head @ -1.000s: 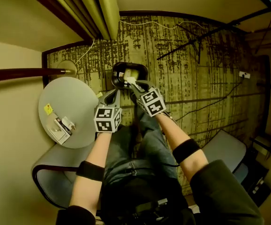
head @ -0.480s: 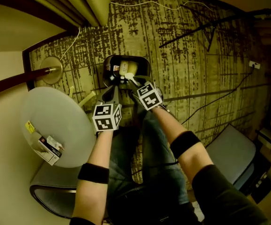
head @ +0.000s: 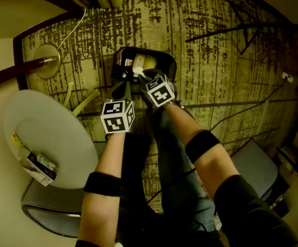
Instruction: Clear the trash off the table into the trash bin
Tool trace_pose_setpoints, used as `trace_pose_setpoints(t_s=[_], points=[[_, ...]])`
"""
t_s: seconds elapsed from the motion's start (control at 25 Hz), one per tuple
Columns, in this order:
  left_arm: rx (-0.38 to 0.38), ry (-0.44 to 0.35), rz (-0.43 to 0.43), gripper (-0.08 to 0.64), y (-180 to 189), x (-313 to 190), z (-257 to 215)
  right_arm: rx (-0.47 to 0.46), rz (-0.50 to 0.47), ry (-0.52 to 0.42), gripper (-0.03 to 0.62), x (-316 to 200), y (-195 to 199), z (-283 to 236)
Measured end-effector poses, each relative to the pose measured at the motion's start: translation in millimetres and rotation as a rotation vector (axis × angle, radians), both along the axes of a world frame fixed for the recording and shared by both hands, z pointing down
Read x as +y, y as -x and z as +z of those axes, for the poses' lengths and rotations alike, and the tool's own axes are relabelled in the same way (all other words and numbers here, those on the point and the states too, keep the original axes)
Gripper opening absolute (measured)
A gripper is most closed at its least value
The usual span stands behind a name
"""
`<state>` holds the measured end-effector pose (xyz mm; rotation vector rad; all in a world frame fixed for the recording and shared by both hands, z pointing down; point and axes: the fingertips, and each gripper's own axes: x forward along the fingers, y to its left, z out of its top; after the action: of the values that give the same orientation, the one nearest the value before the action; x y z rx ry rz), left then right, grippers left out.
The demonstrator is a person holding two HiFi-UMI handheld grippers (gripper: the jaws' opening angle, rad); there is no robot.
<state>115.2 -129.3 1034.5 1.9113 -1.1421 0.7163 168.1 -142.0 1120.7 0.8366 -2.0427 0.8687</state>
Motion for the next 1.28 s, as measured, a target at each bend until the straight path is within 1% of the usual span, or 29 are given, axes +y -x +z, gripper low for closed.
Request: trace_pose_setpoints(t_s=[0.12,0.32,0.36,0.52,0.64,0.72,0.76,0.84,0.96,1.0,1.04,1.16,1.28], points=[[0.001,0.010,-0.010,0.000,3,2,6,0.030,-0.011,0.010,0.128,0,0,13],[0.012,0.012,-0.017,0.000,6,0,4,0.055,-0.035,-0.005,0.217,-5,0,13],[0.014,0.012,-0.018,0.000,5,-1,2,0.056,-0.037,-0.006,0.225,-5,-1,11],[0.020,0.005,-0.018,0.000,3,-3,-13,0.061,-0.053,0.002,0.225,-3,-5,-3],[0.025,0.001,-0.014,0.000,-1,0,-35,0.063,-0.073,0.007,0.224,7,-8,-27],[0.029,-0.003,-0.009,0.000,-4,5,-57,0.066,-0.082,0.007,0.211,15,-13,-50],[0.031,-0.007,-0.007,0.000,-6,8,-71,0.068,-0.081,0.004,0.176,19,-15,-64],[0.035,-0.021,-0.006,0.000,-6,12,-102,0.070,-0.068,-0.013,0.136,22,-20,-98],[0.036,-0.049,-0.007,0.000,-5,19,-156,0.058,-0.039,-0.060,0.033,19,-23,-162],[0.036,-0.058,-0.007,0.000,-4,22,-177,0.047,-0.030,-0.074,0.012,18,-23,-186],[0.036,-0.068,-0.007,0.000,-4,26,-198,0.036,-0.025,-0.087,0.002,19,-23,-211],[0.040,-0.111,-0.014,0.000,1,38,-262,0.005,-0.027,-0.133,0.000,19,-18,-281],[0.055,-0.167,-0.038,0.000,10,47,-327,-0.024,-0.034,-0.186,0.000,18,-9,-343]])
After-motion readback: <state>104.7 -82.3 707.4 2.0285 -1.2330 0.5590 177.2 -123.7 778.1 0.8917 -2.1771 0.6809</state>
